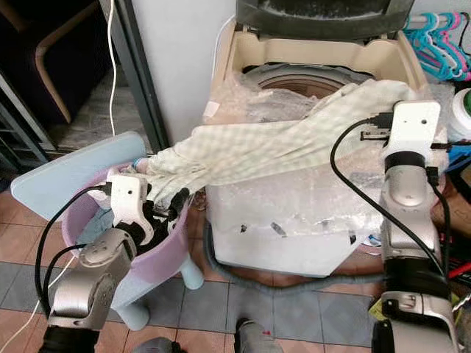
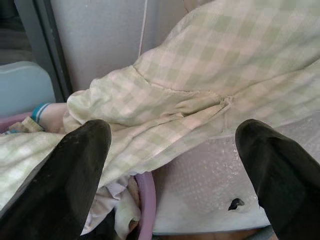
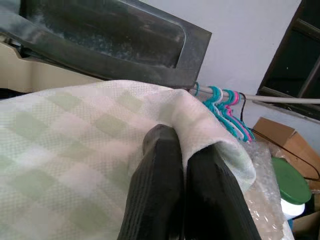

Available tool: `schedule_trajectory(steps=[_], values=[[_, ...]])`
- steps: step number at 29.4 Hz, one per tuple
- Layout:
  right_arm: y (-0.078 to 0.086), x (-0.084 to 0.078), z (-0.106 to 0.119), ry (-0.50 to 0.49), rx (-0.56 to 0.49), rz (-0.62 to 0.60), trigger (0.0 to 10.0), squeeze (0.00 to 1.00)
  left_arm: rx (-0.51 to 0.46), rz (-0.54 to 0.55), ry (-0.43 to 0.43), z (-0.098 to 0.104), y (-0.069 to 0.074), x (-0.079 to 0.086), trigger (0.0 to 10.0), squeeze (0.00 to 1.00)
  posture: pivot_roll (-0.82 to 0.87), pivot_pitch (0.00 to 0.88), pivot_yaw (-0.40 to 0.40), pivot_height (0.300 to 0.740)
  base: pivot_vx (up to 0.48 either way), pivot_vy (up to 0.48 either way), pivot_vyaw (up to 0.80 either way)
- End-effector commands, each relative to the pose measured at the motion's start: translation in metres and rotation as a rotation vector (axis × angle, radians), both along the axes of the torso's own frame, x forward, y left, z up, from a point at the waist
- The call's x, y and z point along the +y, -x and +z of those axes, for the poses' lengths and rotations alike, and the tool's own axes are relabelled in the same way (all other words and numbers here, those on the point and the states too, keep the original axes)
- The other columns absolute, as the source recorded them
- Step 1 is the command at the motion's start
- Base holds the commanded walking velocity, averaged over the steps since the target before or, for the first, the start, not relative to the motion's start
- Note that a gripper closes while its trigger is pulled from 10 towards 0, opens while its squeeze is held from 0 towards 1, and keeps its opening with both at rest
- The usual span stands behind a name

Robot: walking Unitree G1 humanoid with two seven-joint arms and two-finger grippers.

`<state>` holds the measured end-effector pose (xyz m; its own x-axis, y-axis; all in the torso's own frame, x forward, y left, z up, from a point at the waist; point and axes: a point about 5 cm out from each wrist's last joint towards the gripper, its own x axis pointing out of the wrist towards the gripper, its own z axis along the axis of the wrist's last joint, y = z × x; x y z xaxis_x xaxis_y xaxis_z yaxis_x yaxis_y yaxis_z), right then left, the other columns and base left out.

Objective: Clothes washing

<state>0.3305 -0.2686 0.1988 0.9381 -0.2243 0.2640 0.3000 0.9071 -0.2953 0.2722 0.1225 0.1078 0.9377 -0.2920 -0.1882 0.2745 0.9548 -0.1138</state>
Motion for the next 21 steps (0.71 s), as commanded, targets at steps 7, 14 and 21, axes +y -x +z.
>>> schedule_trajectory(steps=[7,14,21], values=[[-0.017,0.019,0.030,-0.004,-0.079,0.085,10.0,0.00,-0.036,0.019,-0.009,0.009,0.001,0.008,10.0,0.00,-0.05,0.087,0.033,0.740,0.380,0.000,0.00],[-0.052,0.007,0.120,0.026,-0.225,0.080,10.0,0.00,0.002,-0.003,0.014,0.001,0.005,-0.007,10.0,0.00,-0.05,0.062,0.030,0.740,0.411,0.000,0.00],[-0.049,-0.023,0.203,-0.104,-0.323,0.034,10.0,0.00,0.015,0.022,-0.001,-0.004,0.005,-0.005,10.0,0.00,-0.06,0.052,0.012,0.740,0.000,0.000,0.00]])
